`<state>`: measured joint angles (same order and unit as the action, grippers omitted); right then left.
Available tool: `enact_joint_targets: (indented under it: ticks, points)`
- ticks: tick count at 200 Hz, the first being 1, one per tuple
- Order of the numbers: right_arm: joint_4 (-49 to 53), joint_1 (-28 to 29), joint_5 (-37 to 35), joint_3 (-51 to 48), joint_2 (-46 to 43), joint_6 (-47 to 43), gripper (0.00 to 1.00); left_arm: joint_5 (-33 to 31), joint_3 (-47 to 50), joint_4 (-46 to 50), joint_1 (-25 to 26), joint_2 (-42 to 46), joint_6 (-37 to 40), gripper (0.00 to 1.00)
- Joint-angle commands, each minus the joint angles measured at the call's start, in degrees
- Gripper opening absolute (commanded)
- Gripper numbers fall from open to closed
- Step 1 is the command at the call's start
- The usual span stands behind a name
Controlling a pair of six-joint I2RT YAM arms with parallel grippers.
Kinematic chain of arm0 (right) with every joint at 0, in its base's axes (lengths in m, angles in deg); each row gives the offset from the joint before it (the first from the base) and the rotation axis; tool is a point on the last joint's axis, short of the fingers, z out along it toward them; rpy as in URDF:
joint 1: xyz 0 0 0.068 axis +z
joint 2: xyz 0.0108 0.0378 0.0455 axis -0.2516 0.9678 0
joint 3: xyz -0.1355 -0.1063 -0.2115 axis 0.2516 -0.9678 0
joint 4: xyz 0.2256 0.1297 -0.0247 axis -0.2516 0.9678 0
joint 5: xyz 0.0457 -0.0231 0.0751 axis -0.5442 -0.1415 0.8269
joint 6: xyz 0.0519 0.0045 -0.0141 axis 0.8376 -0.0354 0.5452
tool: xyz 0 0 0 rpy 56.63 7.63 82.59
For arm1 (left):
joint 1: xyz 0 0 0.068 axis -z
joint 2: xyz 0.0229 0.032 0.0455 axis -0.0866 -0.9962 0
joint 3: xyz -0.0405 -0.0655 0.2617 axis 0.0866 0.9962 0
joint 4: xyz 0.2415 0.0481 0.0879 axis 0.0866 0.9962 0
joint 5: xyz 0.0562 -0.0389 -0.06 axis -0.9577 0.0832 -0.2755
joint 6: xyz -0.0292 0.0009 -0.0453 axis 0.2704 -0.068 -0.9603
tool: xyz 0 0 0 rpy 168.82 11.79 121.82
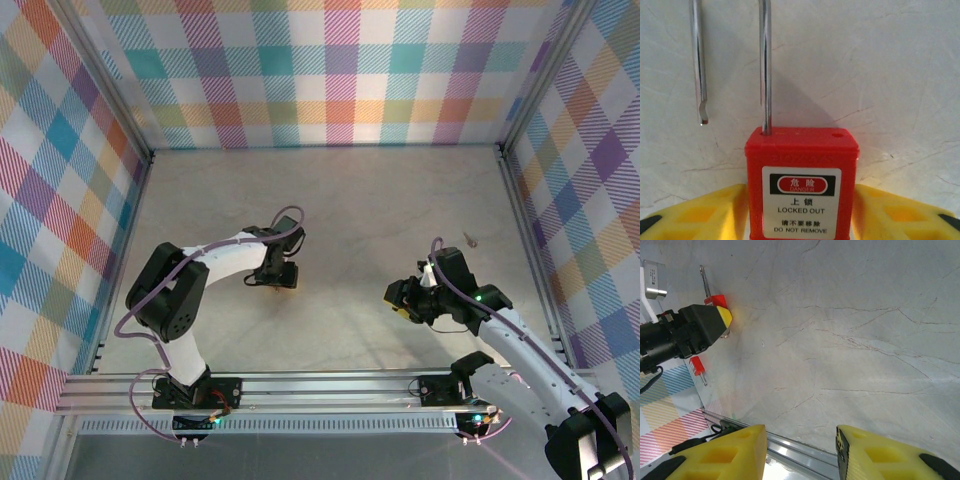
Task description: Unlock with the key
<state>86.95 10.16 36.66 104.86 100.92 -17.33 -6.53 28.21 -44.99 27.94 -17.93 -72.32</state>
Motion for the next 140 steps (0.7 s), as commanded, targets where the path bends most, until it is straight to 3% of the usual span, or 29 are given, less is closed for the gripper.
enact_joint_targets:
  ticks: [1,51,73,103,140]
  points:
    - [1.6,-0.2,-0.5,-0.4,-0.8,-0.6,0.43,2.6,0.2,1.0,-1.7,4.8,-1.9,0.59]
    - [5.7,-0.9,-3.0,1.3,-1.2,-1.8,0.55,3.5,-0.6,-0.3,-3.7,17.0,-3.9,0.66]
    - [10.6,-4.1,-5.8,4.3,-0.8,-4.1,0.64,6.3,-1.2,-3.6,-4.2,23.4,-2.3,0.72]
    - [13.7,-17.7,-5.4,11.0,6.1,-12.6,0.67,10.8,-2.1,-10.7,-5.1,32.0,1.6,0.85]
    - [12.5,-35.8,-11.9,25.3,27.3,-24.0,0.67,15.5,-7.8,-12.6,-6.1,38.1,7.9,0.96]
